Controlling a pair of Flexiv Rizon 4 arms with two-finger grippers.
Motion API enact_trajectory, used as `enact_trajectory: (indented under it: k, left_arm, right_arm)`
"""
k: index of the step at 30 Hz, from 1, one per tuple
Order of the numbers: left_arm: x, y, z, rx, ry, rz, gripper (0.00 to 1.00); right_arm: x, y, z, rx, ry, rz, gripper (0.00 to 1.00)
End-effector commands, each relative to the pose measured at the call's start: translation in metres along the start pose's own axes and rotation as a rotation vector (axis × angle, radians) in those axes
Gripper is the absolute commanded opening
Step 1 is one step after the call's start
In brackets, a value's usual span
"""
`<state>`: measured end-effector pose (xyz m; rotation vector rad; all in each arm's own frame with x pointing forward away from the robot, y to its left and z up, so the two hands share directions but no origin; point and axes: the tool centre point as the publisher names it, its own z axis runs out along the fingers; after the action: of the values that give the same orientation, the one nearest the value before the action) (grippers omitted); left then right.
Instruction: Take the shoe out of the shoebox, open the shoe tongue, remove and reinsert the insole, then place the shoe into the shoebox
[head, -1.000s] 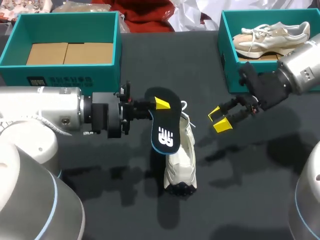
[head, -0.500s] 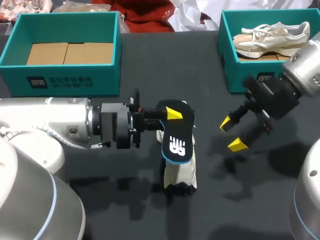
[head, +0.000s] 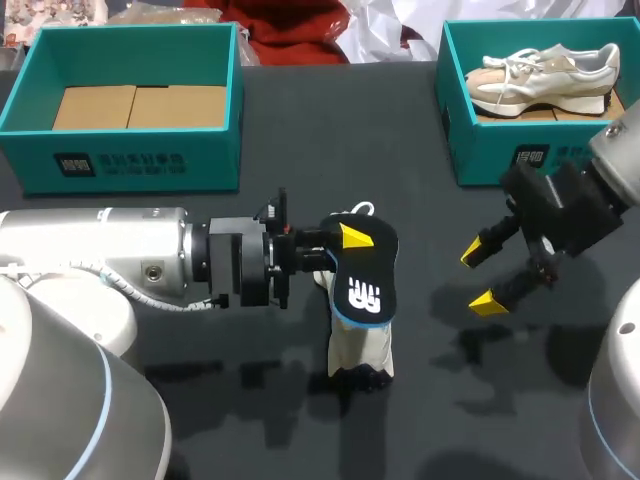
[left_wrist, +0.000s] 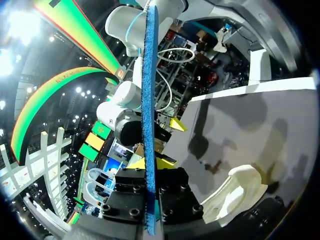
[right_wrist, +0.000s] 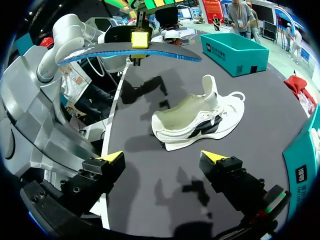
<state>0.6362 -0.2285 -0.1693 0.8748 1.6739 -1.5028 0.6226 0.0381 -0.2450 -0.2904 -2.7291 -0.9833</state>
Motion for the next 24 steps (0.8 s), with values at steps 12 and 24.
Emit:
enact_trajectory:
  k: [12,24]
  left_arm:
    - [0.023,0.014,0.005,0.062,-0.019,-0.494,0.00]
    - [0.025,0.013,0.006,0.051,-0.011,-0.496,0.00]
  right_arm:
    - [-0.003,-0.008,0.053,0.057,-0.134,-0.136,1.00]
    - [-0.007,-0.015,0.052,0.090,-0.139,-0.095,1.00]
